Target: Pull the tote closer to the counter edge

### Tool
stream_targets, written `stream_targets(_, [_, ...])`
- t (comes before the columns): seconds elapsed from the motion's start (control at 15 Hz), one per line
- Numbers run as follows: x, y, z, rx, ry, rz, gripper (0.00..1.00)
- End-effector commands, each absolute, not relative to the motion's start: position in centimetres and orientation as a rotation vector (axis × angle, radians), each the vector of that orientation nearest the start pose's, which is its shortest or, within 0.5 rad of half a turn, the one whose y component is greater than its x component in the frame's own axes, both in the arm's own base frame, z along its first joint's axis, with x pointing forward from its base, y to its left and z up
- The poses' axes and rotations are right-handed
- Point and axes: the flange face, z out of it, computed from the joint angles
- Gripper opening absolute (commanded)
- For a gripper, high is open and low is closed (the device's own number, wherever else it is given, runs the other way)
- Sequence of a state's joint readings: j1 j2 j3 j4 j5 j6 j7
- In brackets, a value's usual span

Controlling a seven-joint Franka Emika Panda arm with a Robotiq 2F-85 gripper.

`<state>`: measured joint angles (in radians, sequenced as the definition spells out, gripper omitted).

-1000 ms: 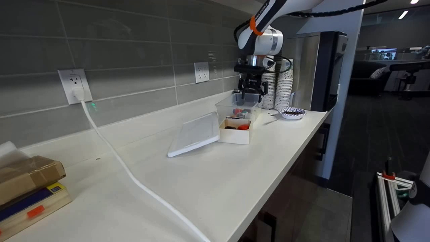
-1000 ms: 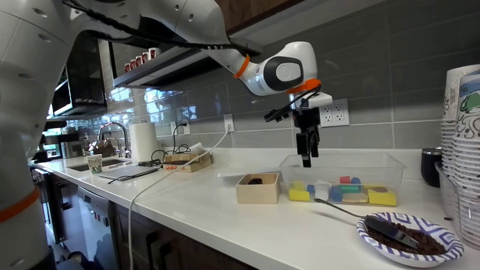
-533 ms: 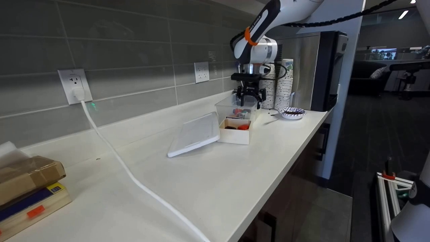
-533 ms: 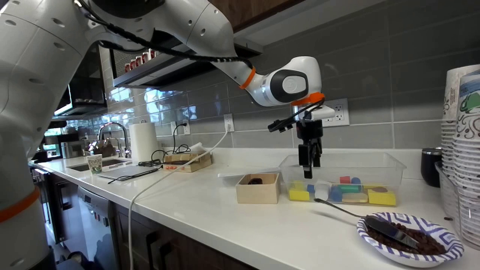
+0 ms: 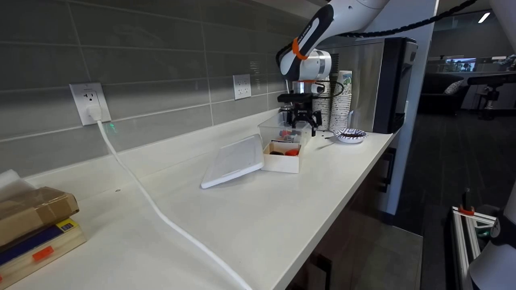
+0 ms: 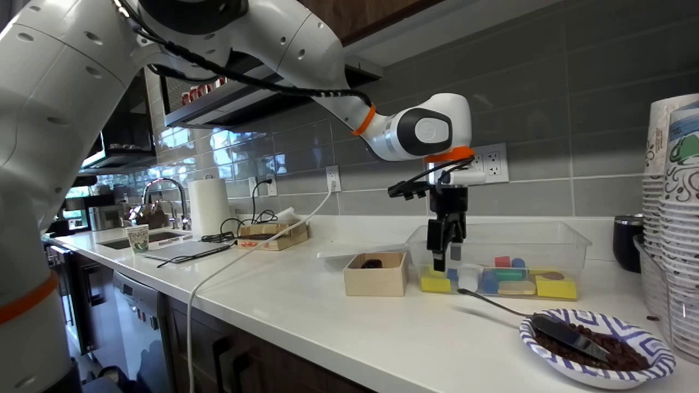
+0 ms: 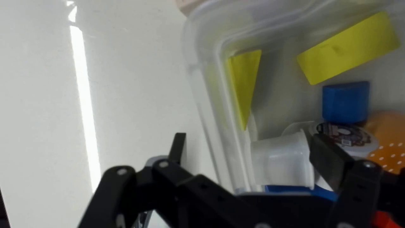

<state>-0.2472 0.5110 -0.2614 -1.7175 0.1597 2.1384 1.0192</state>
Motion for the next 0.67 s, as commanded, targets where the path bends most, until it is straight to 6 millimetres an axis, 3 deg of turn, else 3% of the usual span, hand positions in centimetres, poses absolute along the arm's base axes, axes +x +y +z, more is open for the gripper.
stream_targets(0.0, [58.3,-29.0,29.4,-2.182,2.300,0.149,1.00])
stream_targets(0.6, [55.6,-27.3,28.1,-2.119,2.358,0.194,1.00])
